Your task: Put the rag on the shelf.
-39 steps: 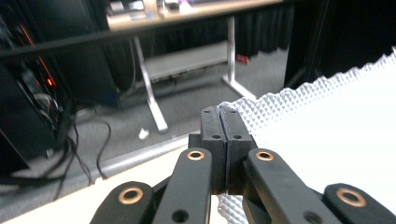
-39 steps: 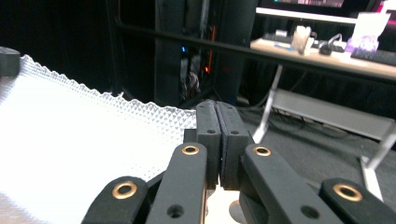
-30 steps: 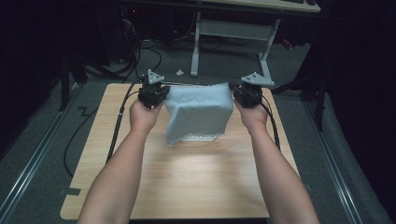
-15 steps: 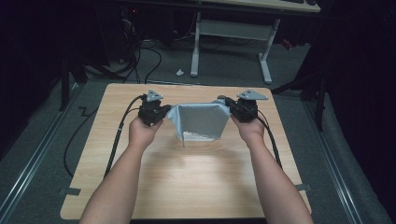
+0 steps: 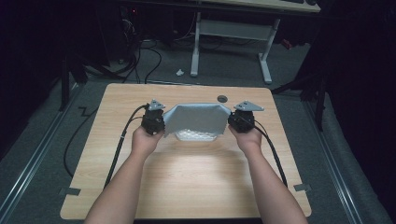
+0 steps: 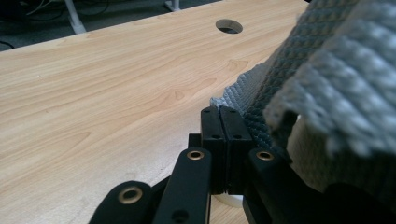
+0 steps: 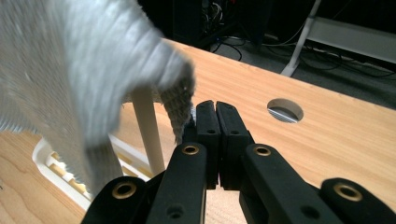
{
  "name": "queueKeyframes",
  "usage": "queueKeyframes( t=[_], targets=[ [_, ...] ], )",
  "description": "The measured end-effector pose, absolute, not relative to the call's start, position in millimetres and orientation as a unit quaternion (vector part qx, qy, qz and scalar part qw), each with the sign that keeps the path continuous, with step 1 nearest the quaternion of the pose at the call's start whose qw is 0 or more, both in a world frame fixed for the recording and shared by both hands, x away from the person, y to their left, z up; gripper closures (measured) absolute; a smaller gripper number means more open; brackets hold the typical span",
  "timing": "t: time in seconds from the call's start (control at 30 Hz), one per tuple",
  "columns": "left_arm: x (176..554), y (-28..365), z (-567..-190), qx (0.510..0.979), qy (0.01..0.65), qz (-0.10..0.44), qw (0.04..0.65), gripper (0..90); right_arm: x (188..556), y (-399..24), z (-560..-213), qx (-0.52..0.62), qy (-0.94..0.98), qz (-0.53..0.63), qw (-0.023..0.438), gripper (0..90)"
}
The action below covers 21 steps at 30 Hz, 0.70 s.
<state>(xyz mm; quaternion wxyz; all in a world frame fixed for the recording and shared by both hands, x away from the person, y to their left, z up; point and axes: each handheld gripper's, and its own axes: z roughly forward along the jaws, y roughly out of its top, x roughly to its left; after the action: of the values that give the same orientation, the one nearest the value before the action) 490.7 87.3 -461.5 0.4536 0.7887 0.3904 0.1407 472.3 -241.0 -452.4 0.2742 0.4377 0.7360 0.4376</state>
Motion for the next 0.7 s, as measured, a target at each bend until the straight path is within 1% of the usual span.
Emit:
queueKeyframes(
  t=[0.37, 0.63, 0.7],
  targets=[
    [489, 89, -472, 0.79, 0.397, 0.133, 0.447, 89.0, 471, -244, -472, 0.453, 0.736, 0.43, 0.263, 89.8],
    [489, 91, -475, 0.789, 0.405, 0.131, 0.444, 88.5, 471, -245, -475, 0.455, 0.735, 0.43, 0.261, 89.6],
    [489, 92, -475, 0.787, 0.406, 0.131, 0.445, 86.5, 470, -245, -476, 0.459, 0.732, 0.432, 0.26, 89.5]
  ],
)
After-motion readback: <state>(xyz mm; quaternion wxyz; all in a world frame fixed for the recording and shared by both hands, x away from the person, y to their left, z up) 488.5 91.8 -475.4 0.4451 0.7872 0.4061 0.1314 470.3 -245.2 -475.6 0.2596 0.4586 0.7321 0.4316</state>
